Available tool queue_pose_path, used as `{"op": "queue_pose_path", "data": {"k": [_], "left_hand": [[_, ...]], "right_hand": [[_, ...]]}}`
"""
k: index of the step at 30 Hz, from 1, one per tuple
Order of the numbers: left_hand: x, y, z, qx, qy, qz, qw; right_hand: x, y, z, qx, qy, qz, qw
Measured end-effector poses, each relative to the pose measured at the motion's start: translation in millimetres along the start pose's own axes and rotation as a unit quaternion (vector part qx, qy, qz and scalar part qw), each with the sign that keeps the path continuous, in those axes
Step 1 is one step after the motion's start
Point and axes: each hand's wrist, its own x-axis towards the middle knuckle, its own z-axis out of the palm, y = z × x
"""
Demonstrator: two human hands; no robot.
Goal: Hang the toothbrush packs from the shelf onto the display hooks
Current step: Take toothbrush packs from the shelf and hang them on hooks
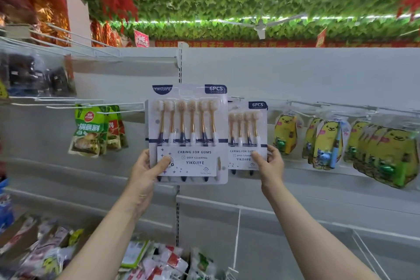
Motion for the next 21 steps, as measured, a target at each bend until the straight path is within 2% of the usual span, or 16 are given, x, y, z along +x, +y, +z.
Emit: {"op": "queue_pose_path", "data": {"k": [9, 18, 21], "left_hand": [[7, -3, 4, 0.002, -0.003, 0.004, 1.000], [3, 1, 2, -0.007, -0.015, 0.006, 1.000], [0, 1, 0, -0.007, -0.023, 0.001, 1.000]], "right_hand": [[22, 5, -2, -0.014, -0.018, 0.021, 1.000], [36, 2, 1, -0.073, -0.037, 0.088, 0.993], [31, -4, 4, -0.118, 0.022, 0.088, 0.989]]}}
